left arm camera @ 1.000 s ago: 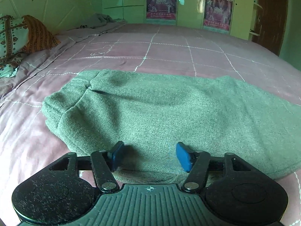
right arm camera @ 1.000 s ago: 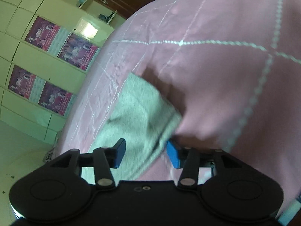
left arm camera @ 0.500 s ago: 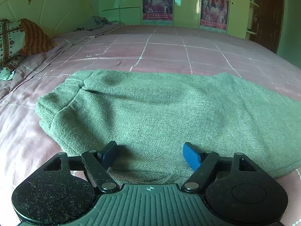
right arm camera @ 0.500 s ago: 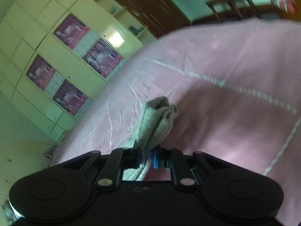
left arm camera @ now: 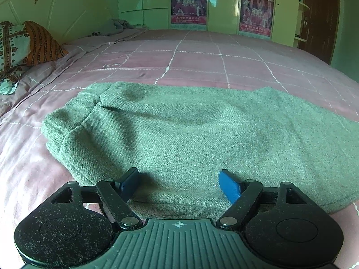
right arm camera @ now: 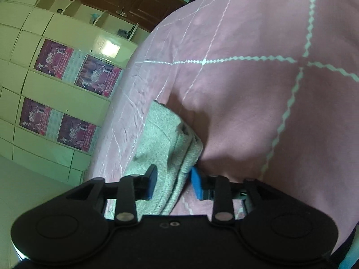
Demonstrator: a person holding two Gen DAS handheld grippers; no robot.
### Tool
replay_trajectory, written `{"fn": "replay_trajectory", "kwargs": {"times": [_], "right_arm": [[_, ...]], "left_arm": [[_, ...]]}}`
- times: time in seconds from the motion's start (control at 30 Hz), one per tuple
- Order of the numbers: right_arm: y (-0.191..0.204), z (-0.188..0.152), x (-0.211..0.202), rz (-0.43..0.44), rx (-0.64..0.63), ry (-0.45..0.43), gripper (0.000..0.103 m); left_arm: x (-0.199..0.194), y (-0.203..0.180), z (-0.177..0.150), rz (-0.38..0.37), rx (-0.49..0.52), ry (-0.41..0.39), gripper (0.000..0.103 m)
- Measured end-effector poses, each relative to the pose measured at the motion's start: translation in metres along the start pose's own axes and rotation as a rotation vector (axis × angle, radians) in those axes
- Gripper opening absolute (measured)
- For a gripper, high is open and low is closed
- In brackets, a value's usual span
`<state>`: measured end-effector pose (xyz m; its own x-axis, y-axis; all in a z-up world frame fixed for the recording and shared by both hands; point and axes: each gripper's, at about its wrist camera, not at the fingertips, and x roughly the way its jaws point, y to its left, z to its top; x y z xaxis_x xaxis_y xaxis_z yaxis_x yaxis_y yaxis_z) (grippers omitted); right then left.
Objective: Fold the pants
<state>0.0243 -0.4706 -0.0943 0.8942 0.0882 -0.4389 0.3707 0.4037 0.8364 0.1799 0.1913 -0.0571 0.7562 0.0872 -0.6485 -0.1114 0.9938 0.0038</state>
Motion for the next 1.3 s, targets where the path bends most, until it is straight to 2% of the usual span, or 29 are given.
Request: {"fn": "replay_trajectory", "kwargs": {"times": [0.1,0.13,0.17,0.2,0.23,0.27,0.3,0.33,0.37,0.43,0.5,0.53,0.57,0.63,0.7,0.83,0.93,1.07,1.13,1.3], "right_arm": [[0.008,0.001,0.016,-0.046,-0.032,0.015,0.035],[0.013,0.001,0.018,-0.080,-0.066,-0.001,0.019],[0.021,-0.002,0.020,-0.124,-0.108,-0.025,0.014],[0.031,-0.006,0.020,-0.128,-0.169,-0.067,0.014],[0.042,-0.012,0.012,-0.095,-0.241,-0.126,0.014],[0.052,-0.018,0.007,-0.105,-0.308,-0.157,0.014],[0.053,-0.020,0.009,-0.139,-0.316,-0.142,0.014],[0.045,-0.016,0.018,-0.192,-0.273,-0.095,0.015],[0.036,-0.009,0.025,-0.209,-0.207,-0.049,0.013],[0.026,0.002,0.032,-0.182,-0.124,-0.014,0.017],[0.024,0.002,0.032,-0.165,-0.114,-0.018,0.018],[0.025,0.002,0.032,-0.174,-0.124,-0.024,0.015],[0.027,0.001,0.031,-0.187,-0.135,-0.029,0.016],[0.047,-0.009,0.030,-0.236,-0.232,-0.055,0.016],[0.076,-0.020,0.032,-0.239,-0.352,-0.090,0.015],[0.133,-0.041,0.044,-0.239,-0.486,-0.149,0.015],[0.174,-0.071,0.063,-0.193,-0.572,-0.151,0.016],[0.224,-0.131,0.096,-0.104,-0.708,-0.079,0.016],[0.246,-0.169,0.114,-0.046,-0.783,-0.004,0.016],[0.276,-0.284,0.167,0.099,-0.997,0.296,0.015]], "left_arm": [[0.000,-0.001,0.000,0.000,0.001,0.003,0.079],[-0.002,0.000,0.002,0.001,0.000,0.006,0.078],[-0.007,0.001,0.006,0.016,-0.016,0.004,0.078],[-0.019,0.003,0.009,0.028,-0.036,-0.041,0.078],[-0.030,0.006,0.011,0.035,-0.041,-0.106,0.078],[-0.034,0.008,0.012,0.065,-0.031,-0.122,0.078],[-0.026,0.012,0.013,0.083,-0.022,-0.070,0.078],[-0.011,0.016,0.011,0.072,-0.023,0.026,0.078],[-0.002,0.021,0.006,0.048,-0.027,0.057,0.080],[-0.003,0.024,0.001,0.032,-0.036,0.021,0.081],[-0.007,0.026,-0.001,0.023,-0.057,-0.007,0.081],[-0.010,0.028,-0.002,0.014,-0.072,-0.015,0.081],[-0.013,0.030,-0.001,0.003,-0.084,-0.021,0.081],[-0.021,0.035,-0.001,-0.015,-0.101,-0.036,0.081],[-0.025,0.039,0.001,-0.030,-0.089,-0.014,0.081],[-0.038,0.054,0.005,0.002,-0.099,-0.003,0.081],[-0.055,0.073,0.002,-0.004,-0.160,-0.033,0.081],[-0.068,0.090,-0.012,0.002,-0.181,-0.040,0.082],[-0.071,0.096,-0.020,0.005,-0.182,-0.036,0.082],[-0.075,0.108,-0.037,0.003,-0.202,-0.021,0.082]]}}
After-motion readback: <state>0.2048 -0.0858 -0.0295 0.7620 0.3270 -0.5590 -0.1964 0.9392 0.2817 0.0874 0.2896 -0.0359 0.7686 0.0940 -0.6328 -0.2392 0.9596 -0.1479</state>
